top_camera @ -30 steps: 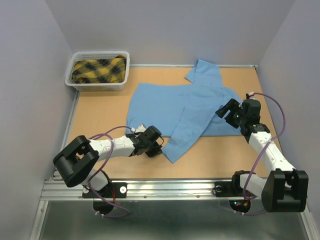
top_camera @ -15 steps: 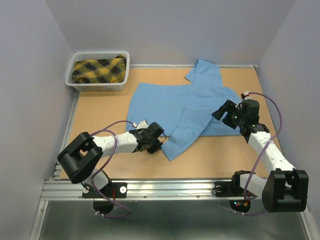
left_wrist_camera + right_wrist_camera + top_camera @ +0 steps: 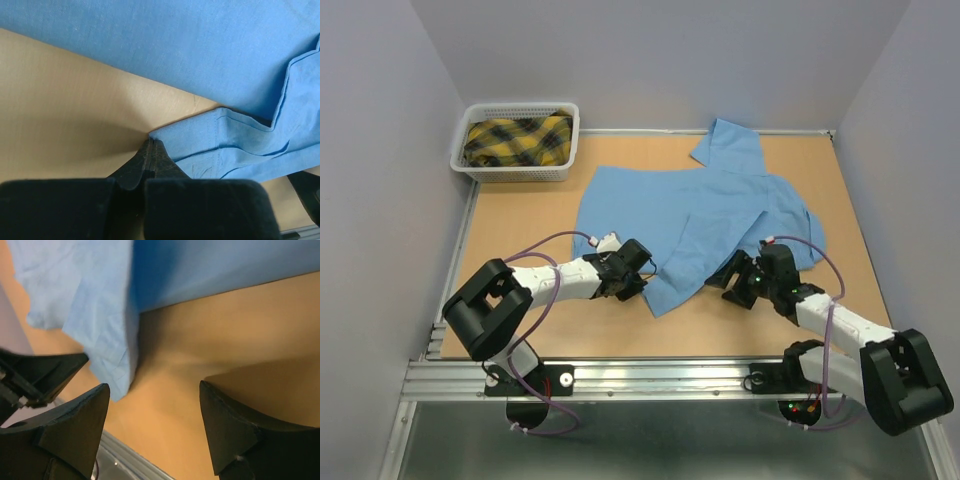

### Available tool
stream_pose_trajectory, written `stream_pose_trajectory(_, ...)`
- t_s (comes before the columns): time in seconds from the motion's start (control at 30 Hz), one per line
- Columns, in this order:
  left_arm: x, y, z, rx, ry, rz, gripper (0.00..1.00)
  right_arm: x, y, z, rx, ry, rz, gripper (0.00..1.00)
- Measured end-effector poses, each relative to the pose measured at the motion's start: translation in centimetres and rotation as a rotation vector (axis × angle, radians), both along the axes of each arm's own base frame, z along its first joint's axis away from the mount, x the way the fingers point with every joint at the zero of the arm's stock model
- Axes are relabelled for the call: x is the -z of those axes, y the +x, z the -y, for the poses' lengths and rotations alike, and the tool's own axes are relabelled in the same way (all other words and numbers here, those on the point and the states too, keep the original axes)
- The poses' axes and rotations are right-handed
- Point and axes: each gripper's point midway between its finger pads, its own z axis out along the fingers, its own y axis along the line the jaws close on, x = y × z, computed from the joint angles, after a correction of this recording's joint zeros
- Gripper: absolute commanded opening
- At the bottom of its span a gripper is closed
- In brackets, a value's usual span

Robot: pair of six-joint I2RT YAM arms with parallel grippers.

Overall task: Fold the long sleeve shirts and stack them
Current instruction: Fold the shirt

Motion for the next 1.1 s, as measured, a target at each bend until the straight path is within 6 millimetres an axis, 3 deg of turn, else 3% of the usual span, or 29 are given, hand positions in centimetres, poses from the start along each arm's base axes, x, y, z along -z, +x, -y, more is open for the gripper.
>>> stream_pose_trajectory(0.13,0.0,0.0,-0.1,0.000,0.001,0.002,0.00,-0.3,-1.1,-4.7,-0.082,0.093,0.003,0.77)
stream_pose_trajectory(0.27,-0.1,-0.1,-0.2,0.003,0.003,0.003,0.00,-0.1,-1.8,-6.9,-0.081,0.166,-0.012,0.68)
stream_pose_trajectory(0.43,-0.1,-0.1,-0.2,0.005,0.001,0.005,0.00,0.3,-1.5,-7.5,-0.021,0.190,-0.015,0.46)
stream_pose_trajectory(0.7,-0.2,-0.3,-0.3,0.007,-0.009,0.009,0.00,1.2,-0.4,-8.2,0.049,0.209,-0.029,0.45)
stream_pose_trajectory(0.83,-0.8,-0.3,-0.2,0.007,-0.026,0.022,0.01,1.6,-0.2,-8.6,0.066,0.219,-0.038,0.24)
stream_pose_trajectory(0.87,-0.9,-0.3,-0.3,0.007,-0.030,0.025,0.02,1.8,-0.2,-8.6,0.073,0.217,-0.044,0.12)
stream_pose_trajectory(0.93,-1.0,-0.3,-0.3,0.007,-0.035,0.029,0.08,1.9,0.0,-8.4,0.090,0.213,-0.046,0.01)
stream_pose_trajectory(1.0,-1.3,-0.4,-0.3,0.007,-0.043,0.035,0.13,1.8,0.2,-8.3,0.105,0.218,-0.046,0.01)
stream_pose_trajectory(1.1,-2.1,-0.5,-0.4,0.002,-0.072,0.052,0.33,0.4,0.7,-8.4,0.131,0.253,-0.021,0.01)
